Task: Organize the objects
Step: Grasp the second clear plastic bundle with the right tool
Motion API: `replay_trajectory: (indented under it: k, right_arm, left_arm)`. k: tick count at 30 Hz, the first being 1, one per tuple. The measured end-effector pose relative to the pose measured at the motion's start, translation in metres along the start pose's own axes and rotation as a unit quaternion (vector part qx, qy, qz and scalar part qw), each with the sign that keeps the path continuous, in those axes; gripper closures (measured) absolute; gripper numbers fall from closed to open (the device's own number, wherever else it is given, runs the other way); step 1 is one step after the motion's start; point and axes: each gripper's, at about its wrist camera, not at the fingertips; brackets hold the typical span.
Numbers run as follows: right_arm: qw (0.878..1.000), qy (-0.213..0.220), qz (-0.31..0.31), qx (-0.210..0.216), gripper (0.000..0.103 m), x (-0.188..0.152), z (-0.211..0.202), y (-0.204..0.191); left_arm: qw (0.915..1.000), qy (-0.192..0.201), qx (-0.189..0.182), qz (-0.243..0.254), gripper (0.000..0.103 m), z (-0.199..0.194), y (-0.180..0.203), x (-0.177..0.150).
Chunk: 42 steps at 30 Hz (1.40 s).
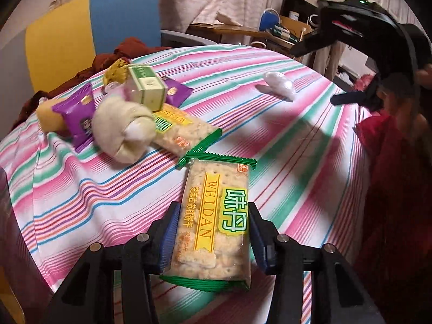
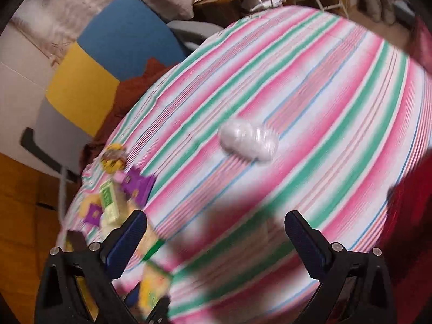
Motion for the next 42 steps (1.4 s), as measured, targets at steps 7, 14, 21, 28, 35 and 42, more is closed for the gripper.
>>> replay_trajectory:
  k: [7, 14, 21, 28, 35, 42]
  right_arm:
    - [0.988, 0.024, -0.065, -0.135, 0.018, 0.039, 0.052, -0.014]
    - [0.979, 0.015, -0.098, -0.179, 0.053, 0.043, 0.074, -0.013]
    - [0.978, 0.017, -0.121, -0.169, 0.059, 0.041, 0.073, -0.019]
    - [0.980, 0.024, -0.161, -0.116, 0.059, 0.036, 0.069, -0.038]
    - [0.980, 0.038, -0.172, -0.095, 0.059, 0.032, 0.058, -0.042]
    - [0.978, 0.051, -0.188, -0.078, 0.059, 0.021, 0.049, -0.051]
  left_arm:
    - [0.9998, 0.017, 0.000, 0.005, 0.055, 0.001, -0.001, -0.006]
    - [0.9996, 0.026, 0.003, 0.007, 0.055, 0.004, 0.001, -0.005]
    - [0.9995, 0.030, 0.002, 0.005, 0.055, 0.004, 0.001, -0.006]
    - [0.9996, 0.028, 0.004, -0.007, 0.055, -0.001, -0.001, -0.007]
    - [0.9994, 0.014, 0.020, -0.025, 0.055, -0.015, -0.005, -0.012]
    - [0.9983, 0.045, 0.028, -0.023, 0.055, -0.049, -0.002, -0.012]
Point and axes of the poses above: each gripper's, at about its wrist camera, not at the fingertips, and z roughly the way its jaws point, y to its right, x to its top, and after that the axes turned 8 degrees about z, right-handed
